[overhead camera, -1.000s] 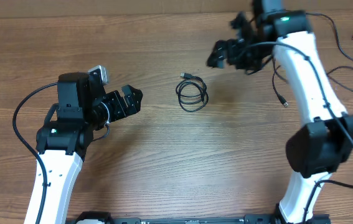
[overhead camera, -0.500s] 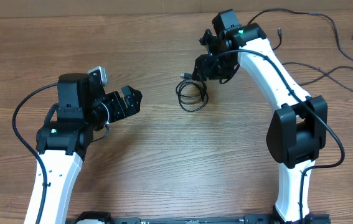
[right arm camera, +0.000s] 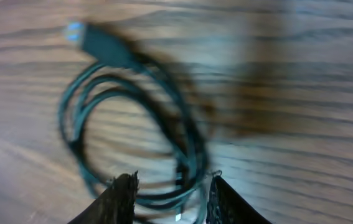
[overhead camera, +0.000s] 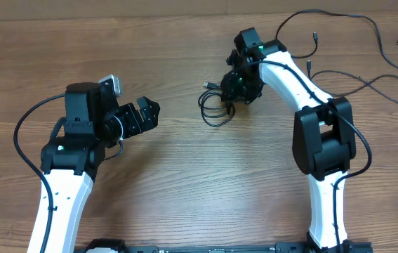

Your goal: Untangle cables

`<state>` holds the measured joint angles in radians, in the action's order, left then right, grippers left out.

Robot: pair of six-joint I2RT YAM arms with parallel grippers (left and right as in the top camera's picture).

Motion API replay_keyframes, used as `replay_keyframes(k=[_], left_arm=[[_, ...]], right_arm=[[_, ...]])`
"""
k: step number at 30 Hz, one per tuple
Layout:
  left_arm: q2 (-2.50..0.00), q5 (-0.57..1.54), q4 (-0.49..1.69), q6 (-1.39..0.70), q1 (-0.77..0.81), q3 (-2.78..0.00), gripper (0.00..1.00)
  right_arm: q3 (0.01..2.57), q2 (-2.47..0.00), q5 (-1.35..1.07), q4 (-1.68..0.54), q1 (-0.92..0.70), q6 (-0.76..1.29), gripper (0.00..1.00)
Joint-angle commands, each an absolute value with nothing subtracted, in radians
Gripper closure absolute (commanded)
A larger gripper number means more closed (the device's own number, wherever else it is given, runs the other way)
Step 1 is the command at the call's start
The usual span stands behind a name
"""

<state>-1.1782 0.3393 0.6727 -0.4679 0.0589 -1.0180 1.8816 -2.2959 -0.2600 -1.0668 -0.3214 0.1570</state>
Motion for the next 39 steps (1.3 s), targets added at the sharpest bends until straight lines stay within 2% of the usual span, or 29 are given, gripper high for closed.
replay_keyframes(k=[1,5,19,21,24,30,39], left_arm=[[-1.156,0.332,0.669,-0.449,0.062,-1.037,0.0],[-1.157,0.331,0.669,-0.449,0.062,-1.037,0.0],[-1.156,0.347,0.67,-0.45,0.062,-1.037,0.0],[-1.156,0.383,0.677,-0.449,0.062,-1.037,0.0],[-1.157,0.474,0.692,-0.438,0.063,-1.037,0.0],[-1.157,0.633,0.694,-0.263,0.144,-1.037,0.0],[-1.157,0.364,0.696,-0.27,0.321,-1.037,0.0]], right_arm=[[1.864,-2.3,-0.157,-1.058,-0.321,0.217,0.61],[1.864,-2.3,-0.158,-1.051,-0.321,0.216,0.6],[1.864,-2.301,-0.206,-1.048,-0.321,0.217,0.81],[1.864,-2.3,-0.22,-1.047,-0.321,0.217,0.89],[1.864,-2.3,-0.23,-1.043,-0.321,0.217,0.91],[1.864,-2.3,-0.23,-1.044,-0.321,0.217,0.96],[1.869,-2.298,-0.305,-1.049,-0.321,0.217,0.96]])
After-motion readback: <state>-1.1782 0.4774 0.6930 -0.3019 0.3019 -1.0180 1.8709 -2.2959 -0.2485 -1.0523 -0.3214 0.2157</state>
